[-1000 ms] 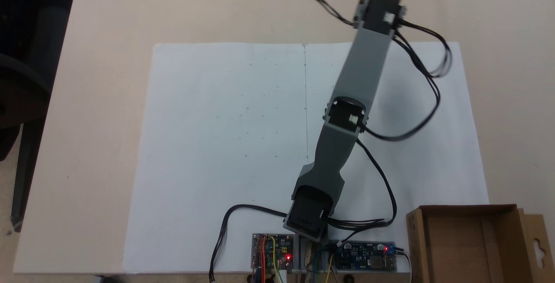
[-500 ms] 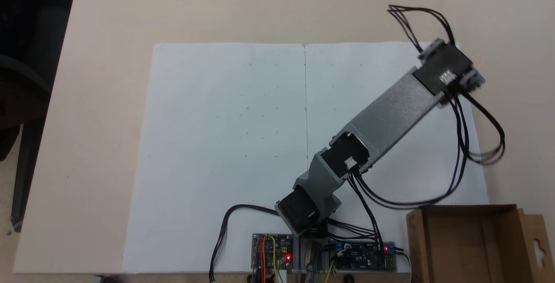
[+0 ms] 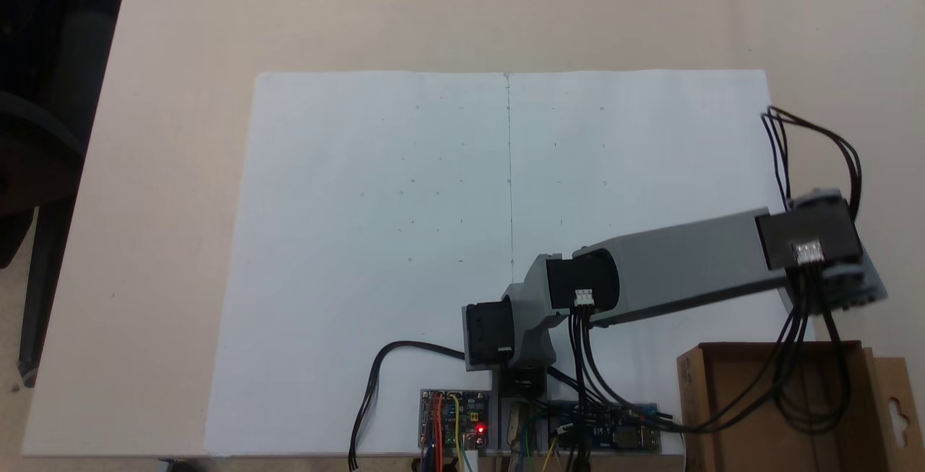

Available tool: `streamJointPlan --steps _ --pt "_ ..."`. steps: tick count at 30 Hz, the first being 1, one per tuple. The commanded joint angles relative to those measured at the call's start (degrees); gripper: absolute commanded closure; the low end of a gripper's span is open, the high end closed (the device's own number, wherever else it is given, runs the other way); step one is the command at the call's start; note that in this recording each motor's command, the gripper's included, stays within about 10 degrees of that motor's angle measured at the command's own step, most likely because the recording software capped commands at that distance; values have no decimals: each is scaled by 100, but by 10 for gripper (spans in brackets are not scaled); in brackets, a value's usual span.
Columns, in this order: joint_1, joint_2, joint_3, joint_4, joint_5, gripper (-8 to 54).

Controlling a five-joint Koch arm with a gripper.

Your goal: Grasp a green dice and put it in the bin.

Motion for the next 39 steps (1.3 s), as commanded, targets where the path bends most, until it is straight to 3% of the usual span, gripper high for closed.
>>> streamJointPlan --steps 1,11,25,26,27,28,31,39 --pt "413 202 -44 378 -800 335" --pt "1354 -413 281 176 -1793 334" --pt "1837 -879 1301 -1204 -2312 335" --pt "1837 -879 1424 -1301 -2312 310" --pt "1846 -879 1556 -1301 -2303 194" --pt "1872 -879 1714 -1292 -2303 128" --pt "1907 -870 2021 -1301 -2303 32" --pt "1907 -870 2065 -1564 -2303 17"
